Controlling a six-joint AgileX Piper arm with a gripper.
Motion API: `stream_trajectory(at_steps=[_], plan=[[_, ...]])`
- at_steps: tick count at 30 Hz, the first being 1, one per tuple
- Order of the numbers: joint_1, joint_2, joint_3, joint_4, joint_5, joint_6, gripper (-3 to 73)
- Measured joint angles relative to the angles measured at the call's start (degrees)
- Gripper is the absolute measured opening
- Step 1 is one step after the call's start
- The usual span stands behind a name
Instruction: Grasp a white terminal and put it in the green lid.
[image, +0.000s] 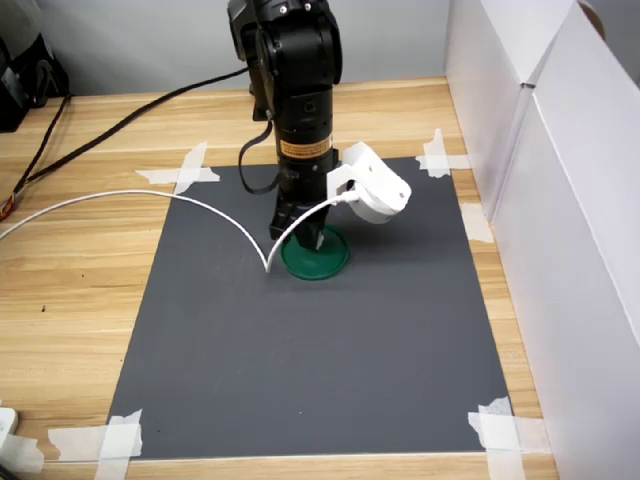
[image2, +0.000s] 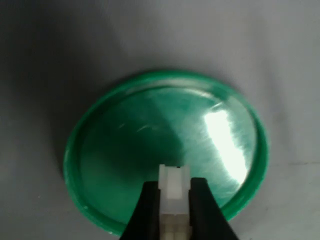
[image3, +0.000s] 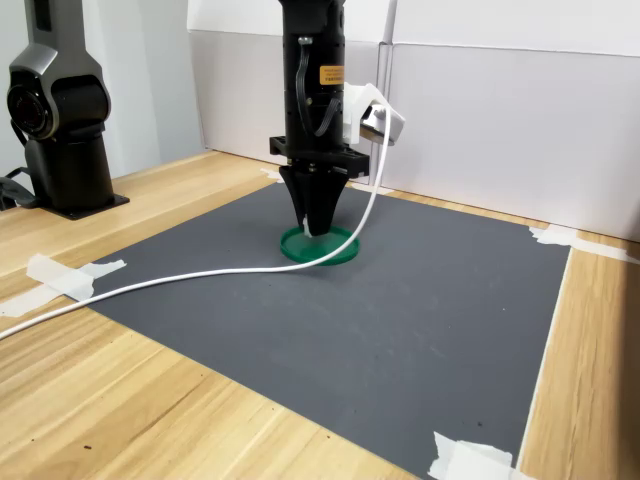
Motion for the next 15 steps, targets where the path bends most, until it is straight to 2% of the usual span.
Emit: stream_trajectory(at_steps=[4,11,15], plan=[[0.0,0.0,0.0,-0.17,-0.12,0.0,17.7],[0.0,0.0,0.0,-0.11,-1.18,0.0,50.4],[0.0,-1.1,0.04,0.99,-2.36,0.0,59.3]])
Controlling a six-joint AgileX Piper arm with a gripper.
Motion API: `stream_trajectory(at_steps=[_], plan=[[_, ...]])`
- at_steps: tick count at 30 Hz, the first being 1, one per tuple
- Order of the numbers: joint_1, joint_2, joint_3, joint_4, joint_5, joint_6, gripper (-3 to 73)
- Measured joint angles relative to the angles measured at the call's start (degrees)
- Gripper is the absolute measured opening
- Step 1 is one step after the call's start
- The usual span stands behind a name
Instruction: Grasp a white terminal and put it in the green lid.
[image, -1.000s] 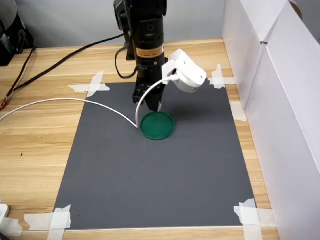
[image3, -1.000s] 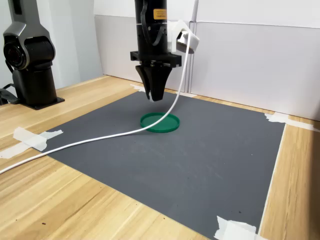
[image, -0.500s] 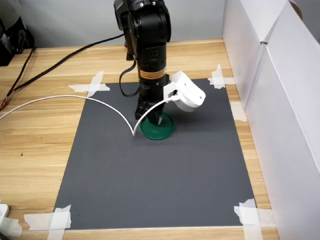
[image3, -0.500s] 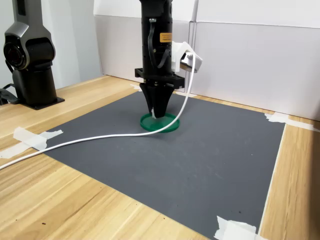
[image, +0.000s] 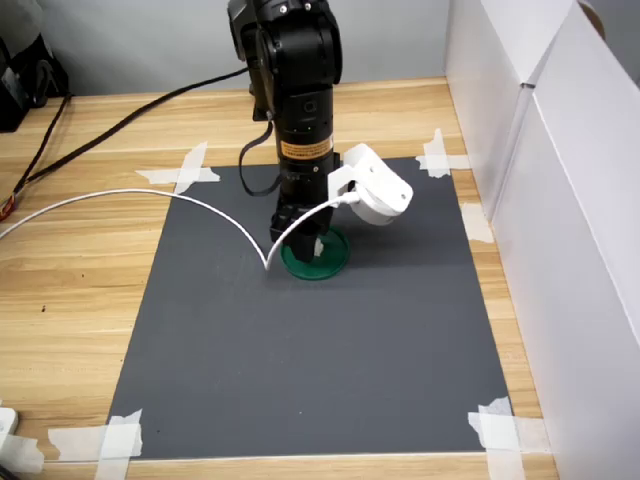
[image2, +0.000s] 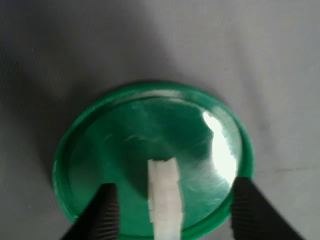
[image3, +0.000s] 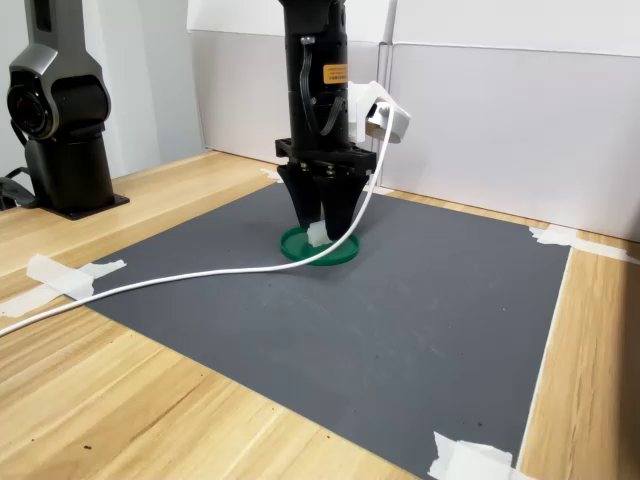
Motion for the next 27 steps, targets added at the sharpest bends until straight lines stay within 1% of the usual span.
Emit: stream_trajectory(at_steps=[2,4,6,7,9,11,14,16,17,19,22,27], plan=[[0.0,-2.45,0.0,1.19,-0.76,0.0,60.3],[0.0,-5.51,0.0,2.35,-1.72,0.0,59.7],[0.0,-9.22,0.0,3.36,-2.33,0.0,56.9],[0.0,-11.05,0.0,3.72,-2.43,0.0,54.1],[0.0,-14.44,0.0,4.81,-2.5,0.2,45.7],[0.0,-17.22,0.02,6.0,-2.5,0.25,35.2],[0.0,-21.79,0.27,7.61,-2.11,0.32,14.5],[0.0,-25.24,0.86,8.22,-2.04,0.64,5.1],[-0.06,-27.15,1.27,8.42,-2.04,1.18,2.4],[-0.9,-30.9,2.17,9.3,-2.66,2.63,-0.1],[-3.57,-37.32,4.69,10.13,-5.43,6.69,-1.3],[-9.89,-49.09,11.6,10.16,-13.03,17.94,-1.5]])
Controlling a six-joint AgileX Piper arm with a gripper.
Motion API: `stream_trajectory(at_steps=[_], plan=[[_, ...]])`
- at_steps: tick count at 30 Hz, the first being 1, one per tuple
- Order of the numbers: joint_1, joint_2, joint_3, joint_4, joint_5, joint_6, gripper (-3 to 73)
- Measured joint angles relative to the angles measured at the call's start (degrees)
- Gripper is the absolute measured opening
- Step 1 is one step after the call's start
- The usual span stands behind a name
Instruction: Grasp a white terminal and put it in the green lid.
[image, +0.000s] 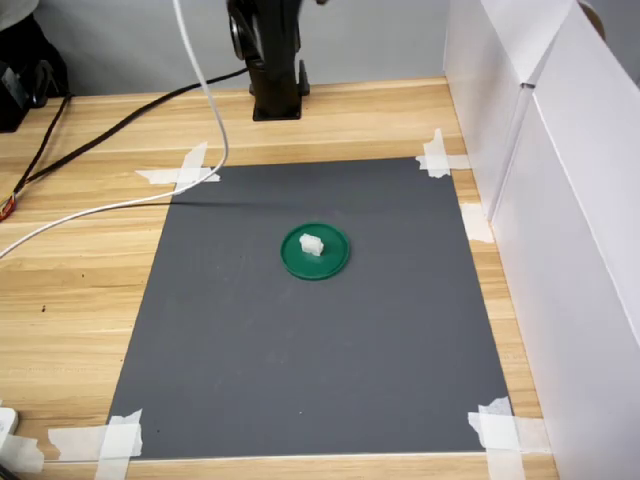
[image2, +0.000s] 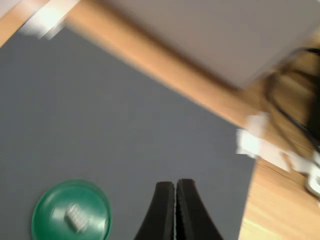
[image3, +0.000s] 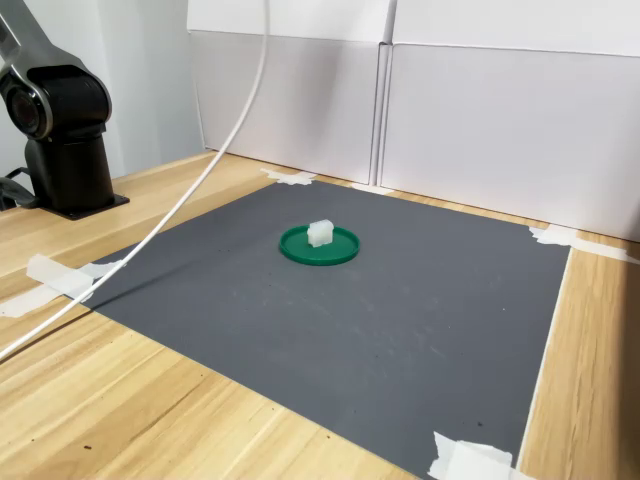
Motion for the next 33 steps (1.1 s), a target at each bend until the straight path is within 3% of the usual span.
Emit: stream_trajectory(at_steps=[5,12,18,23,33], plan=[[-4.66,-12.67,8.6,0.12,-6.53,9.63,-1.5],[-9.55,-25.6,19.47,0.25,-8.57,18.5,-1.5],[-12.57,-30.94,27.77,0.65,-8.44,19.36,-1.5],[-12.75,-36.3,33.24,2.73,-8.14,19.56,-1.5],[-12.75,-44.35,41.19,2.72,-7.65,19.62,-1.5]])
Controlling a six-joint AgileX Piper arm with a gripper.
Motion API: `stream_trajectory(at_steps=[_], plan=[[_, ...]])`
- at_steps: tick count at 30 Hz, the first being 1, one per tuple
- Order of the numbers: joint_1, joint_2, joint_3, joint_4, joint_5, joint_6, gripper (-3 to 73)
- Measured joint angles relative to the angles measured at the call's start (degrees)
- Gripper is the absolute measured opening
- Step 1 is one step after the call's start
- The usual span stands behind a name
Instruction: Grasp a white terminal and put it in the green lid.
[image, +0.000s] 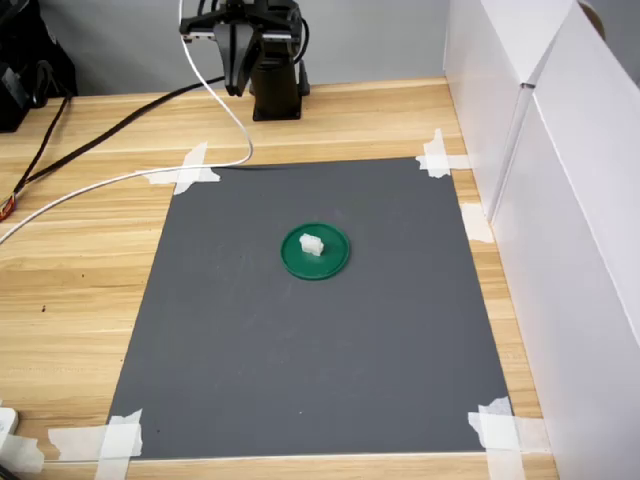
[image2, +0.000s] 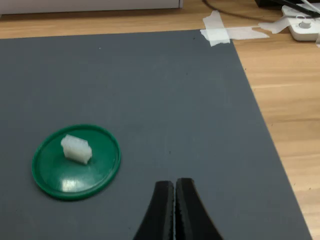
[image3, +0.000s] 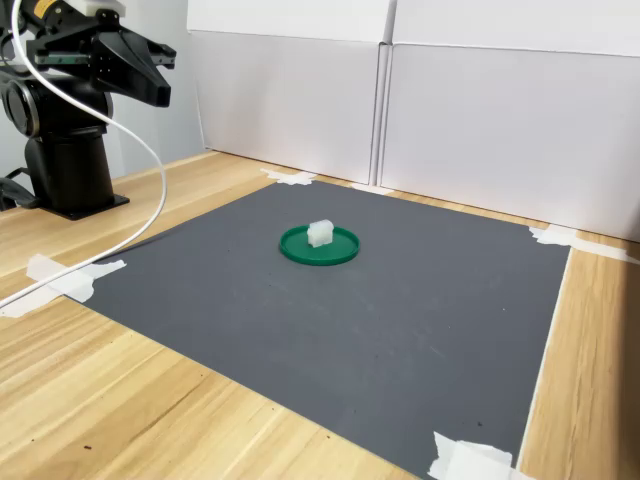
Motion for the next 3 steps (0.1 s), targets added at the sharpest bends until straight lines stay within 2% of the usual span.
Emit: stream_trajectory(at_steps=[3], plan=[[0.0,-1.84,1.05,0.0,0.34,0.0,-1.5]])
